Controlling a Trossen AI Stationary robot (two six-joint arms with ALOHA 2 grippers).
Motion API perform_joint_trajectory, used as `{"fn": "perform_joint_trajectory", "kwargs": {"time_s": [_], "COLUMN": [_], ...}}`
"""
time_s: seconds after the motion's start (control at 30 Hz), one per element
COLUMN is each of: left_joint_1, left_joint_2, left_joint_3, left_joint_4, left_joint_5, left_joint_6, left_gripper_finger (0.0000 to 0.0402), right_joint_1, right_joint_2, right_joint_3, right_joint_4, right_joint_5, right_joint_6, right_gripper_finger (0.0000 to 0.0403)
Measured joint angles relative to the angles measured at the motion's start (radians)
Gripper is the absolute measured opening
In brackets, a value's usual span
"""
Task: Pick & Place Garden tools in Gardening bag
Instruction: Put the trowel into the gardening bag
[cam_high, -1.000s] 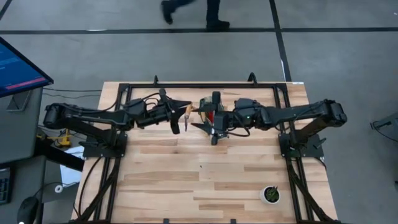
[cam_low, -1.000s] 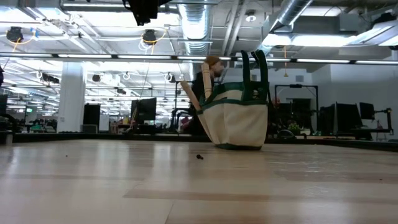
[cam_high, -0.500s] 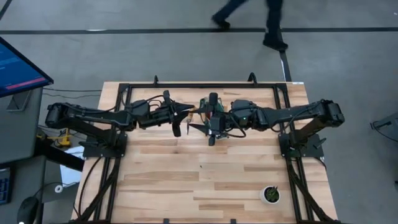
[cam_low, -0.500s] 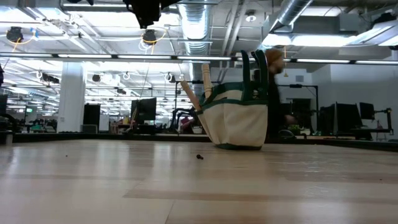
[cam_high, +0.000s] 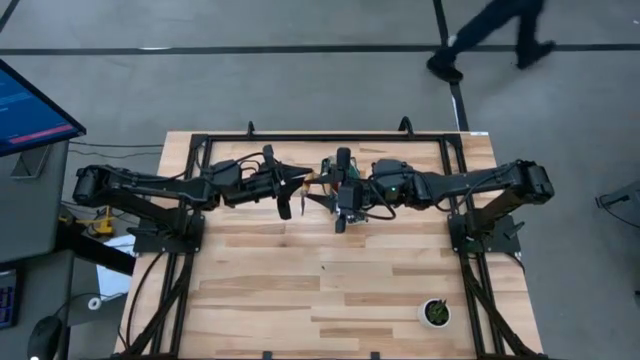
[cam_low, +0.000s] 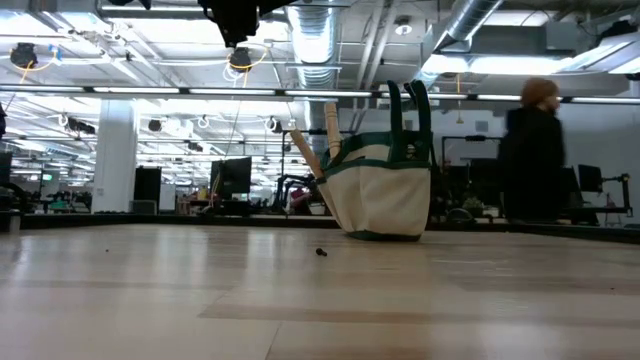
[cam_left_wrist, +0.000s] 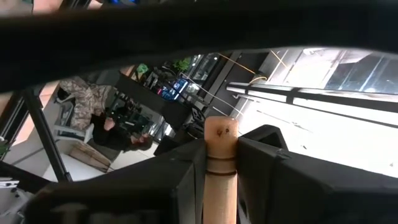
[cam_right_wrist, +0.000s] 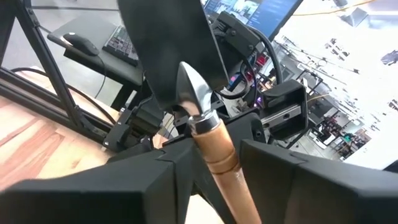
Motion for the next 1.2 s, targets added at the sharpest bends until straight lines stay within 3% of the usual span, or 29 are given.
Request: {"fn": "perform_joint_trajectory", "kwargs": {"time_s": [0.17, 0.7, 0.87, 1.2], "left_joint_1": [0.0, 0.0, 0.0, 0.0], "left_joint_2": [0.0, -0.001, -0.001, -0.001], "left_joint_3": [0.0, 0.0, 0.0, 0.0], "left_joint_4": [-0.008, -0.016, -0.018, -0.038], "left_joint_5": [0.004, 0.021, 0.022, 0.024], "left_joint_6": [-0.013, 0.019, 0.028, 0.031], "left_gripper_finger": [0.0054, 0.006, 0.0059, 0.0059], "right_joint_1": [-0.006, -0.011, -0.013, 0.003], "right_joint_2": [0.0, 0.002, 0.002, 0.0], "right_joint_3": [0.0, 0.0, 0.0, 0.028], "right_joint_4": [-0.01, -0.036, -0.05, -0.099], "right_joint_5": [0.001, 0.006, 0.008, 0.038], "right_joint_6": [-0.013, 0.021, 0.011, -0.024], "right_gripper_finger": [0.0087, 0.0044, 0.0084, 0.0229]}}
